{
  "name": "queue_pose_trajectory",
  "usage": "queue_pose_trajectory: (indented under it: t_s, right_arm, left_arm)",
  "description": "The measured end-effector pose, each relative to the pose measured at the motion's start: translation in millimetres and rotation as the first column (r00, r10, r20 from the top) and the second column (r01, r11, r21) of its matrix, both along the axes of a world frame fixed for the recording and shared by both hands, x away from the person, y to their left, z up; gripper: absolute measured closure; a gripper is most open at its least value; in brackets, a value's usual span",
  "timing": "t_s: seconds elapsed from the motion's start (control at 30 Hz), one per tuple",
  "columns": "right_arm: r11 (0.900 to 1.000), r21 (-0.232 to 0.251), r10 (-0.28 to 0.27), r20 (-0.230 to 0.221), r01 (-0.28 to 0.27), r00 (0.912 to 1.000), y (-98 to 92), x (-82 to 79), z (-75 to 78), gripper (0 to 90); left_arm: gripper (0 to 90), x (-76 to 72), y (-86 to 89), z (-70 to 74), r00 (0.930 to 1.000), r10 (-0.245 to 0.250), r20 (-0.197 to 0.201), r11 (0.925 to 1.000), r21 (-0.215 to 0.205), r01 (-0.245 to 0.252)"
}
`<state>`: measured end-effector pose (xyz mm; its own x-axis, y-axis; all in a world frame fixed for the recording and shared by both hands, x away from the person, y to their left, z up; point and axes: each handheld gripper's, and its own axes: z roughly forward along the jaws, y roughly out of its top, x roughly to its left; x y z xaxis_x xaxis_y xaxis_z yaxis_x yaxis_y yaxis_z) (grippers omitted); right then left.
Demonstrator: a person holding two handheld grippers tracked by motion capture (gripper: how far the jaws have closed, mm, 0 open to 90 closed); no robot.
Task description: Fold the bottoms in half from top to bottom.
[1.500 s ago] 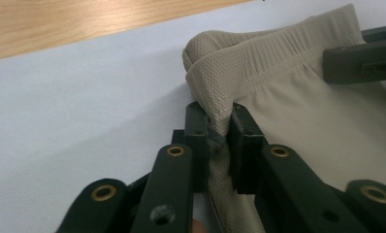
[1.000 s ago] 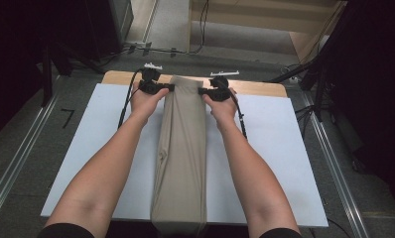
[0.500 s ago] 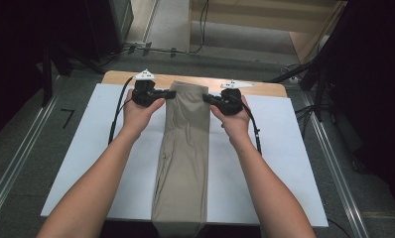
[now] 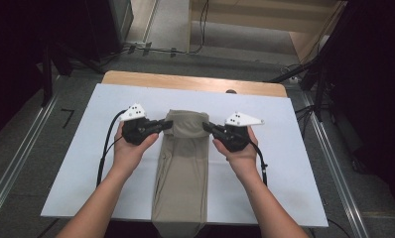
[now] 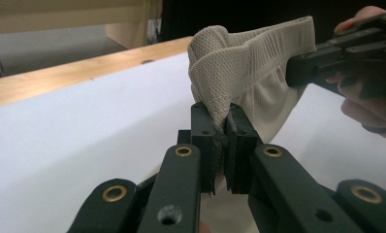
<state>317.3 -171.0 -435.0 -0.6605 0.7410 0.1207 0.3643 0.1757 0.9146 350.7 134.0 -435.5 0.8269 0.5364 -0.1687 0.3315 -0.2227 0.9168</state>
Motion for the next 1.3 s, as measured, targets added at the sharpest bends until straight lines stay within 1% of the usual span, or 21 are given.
queue_pose_trajectory:
  t_s: [0.07,0.2,0.33,0.43,0.5,0.53,0.6,0.67,0.77,0.87,0.97,1.0,1.03,1.07,1.1,1.13,1.17,1.2,1.23,1.27,1.3]
  right_arm:
    - [1.0,0.004,0.015,0.002,-0.015,0.9999,-0.3,-14.8,-4.0,87.7]
    - [0.999,-0.006,0.054,0.008,-0.054,0.9985,2.7,-47.3,-14.8,87.7]
    - [0.996,-0.02,0.091,-0.006,-0.091,0.9959,7.5,-78.0,-31.5,87.7]
    - [0.994,-0.03,0.106,-0.011,-0.106,0.9943,9.6,-98.5,-43.2,87.7]
    - [0.994,-0.004,0.11,-0.022,-0.11,0.9937,9.0,-112.2,-51.6,87.7]
    - [0.993,-0.005,0.117,-0.034,-0.118,0.9925,9.6,-118.3,-55.2,87.6]
    - [0.99,-0.044,0.135,-0.032,-0.136,0.9903,10.2,-130.4,-57.9,87.7]
    - [0.988,-0.033,0.151,-0.036,-0.152,0.9879,9.6,-144.0,-58.0,87.6]
    - [0.981,-0.079,0.174,-0.034,-0.176,0.9841,12.5,-163.5,-58.2,87.5]
    - [0.978,-0.085,0.186,-0.052,-0.19,0.9812,13.8,-177.7,-61.4,87.5]
    - [0.974,-0.094,0.203,-0.063,-0.209,0.9771,15.8,-189.9,-62.7,87.3]
    - [0.972,-0.098,0.21,-0.065,-0.216,0.9756,16.6,-193.8,-62.6,87.1]
    - [0.968,-0.099,0.223,-0.072,-0.23,0.9721,17.1,-197.1,-62.7,86.6]
    - [0.963,-0.096,0.245,-0.09,-0.253,0.9654,17.1,-199.6,-62.9,85.4]
    - [0.954,-0.085,0.277,-0.11,-0.287,0.9546,16.6,-201.4,-63.8,82.4]
    - [0.942,-0.064,0.319,-0.136,-0.33,0.9378,15.7,-203.2,-65.0,74.9]
    - [0.929,-0.047,0.357,-0.138,-0.366,0.9237,14.7,-205.3,-65.9,62.7]
    - [0.916,-0.032,0.393,-0.134,-0.401,0.9095,13.5,-207.7,-65.5,53.8]
    - [0.915,-0.039,0.393,-0.126,-0.401,0.9107,12.3,-208.7,-63.9,44.3]
    - [0.925,-0.04,0.371,-0.122,-0.378,0.9205,10.9,-208.4,-61.3,35.4]
    - [0.933,-0.027,0.354,-0.115,-0.36,0.9279,8.5,-205.9,-58.4,28.8]
  left_arm:
    - [85.8,-14.8,2.4,-4.2,0.9998,-0.016,0.011,0.9998,0.012,0.016]
    - [85.7,-44.6,10.9,-18.2,0.999,-0.043,0.008,0.9989,0.02,0.043]
    - [85.6,-74.9,18.3,-35.4,0.9974,-0.071,-0.01,0.9969,0.034,0.071]
    - [85.6,-94.9,20.1,-44.4,0.9947,-0.096,-0.036,0.993,0.065,0.099]
    - [85.5,-108.9,22.8,-48.0,0.9925,-0.111,-0.051,0.9917,0.058,0.114]
    - [85.6,-115.1,23.6,-49.2,0.9912,-0.121,-0.054,0.9897,0.07,0.125]
    - [85.5,-127.2,25.6,-50.4,0.9881,-0.144,-0.055,0.9855,0.083,0.148]
    - [85.5,-138.3,27.5,-51.4,0.985,-0.159,-0.068,0.9831,0.081,0.164]
    - [85.2,-154.1,28.9,-54.4,0.9807,-0.171,-0.096,0.9795,0.092,0.179]
    - [84.9,-167.8,31.3,-55.8,0.9772,-0.177,-0.117,0.9763,0.104,0.19]
    - [84.9,-180.8,33.5,-55.1,0.9749,-0.186,-0.122,0.9724,0.119,0.201]
    - [84.8,-184.7,34.3,-54.9,0.9729,-0.192,-0.129,0.9703,0.124,0.208]
    - [84.6,-188.2,35.1,-55.2,0.9683,-0.206,-0.141,0.9663,0.126,0.224]
    - [83.8,-191.2,36.1,-56.3,0.9609,-0.23,-0.154,0.9595,0.129,0.25]
    - [81.0,-194.1,37.1,-57.8,0.955,-0.244,-0.168,0.9535,0.138,0.268]
    - [76.2,-196.7,38.6,-59.1,0.9554,-0.241,-0.17,0.9541,0.138,0.266]
    - [68.9,-197.3,40.5,-59.3,0.9553,-0.24,-0.172,0.9568,0.124,0.263]
    - [58.7,-196.0,42.0,-58.0,0.9554,-0.237,-0.175,0.9609,0.102,0.257]
    - [47.4,-193.6,43.3,-55.0,0.9645,-0.211,-0.159,0.9689,0.097,0.228]
    - [39.2,-190.1,44.7,-51.1,0.9722,-0.185,-0.144,0.9759,0.09,0.199]
    - [33.4,-184.8,46.0,-47.0,0.9757,-0.168,-0.14,0.9805,0.078,0.18]
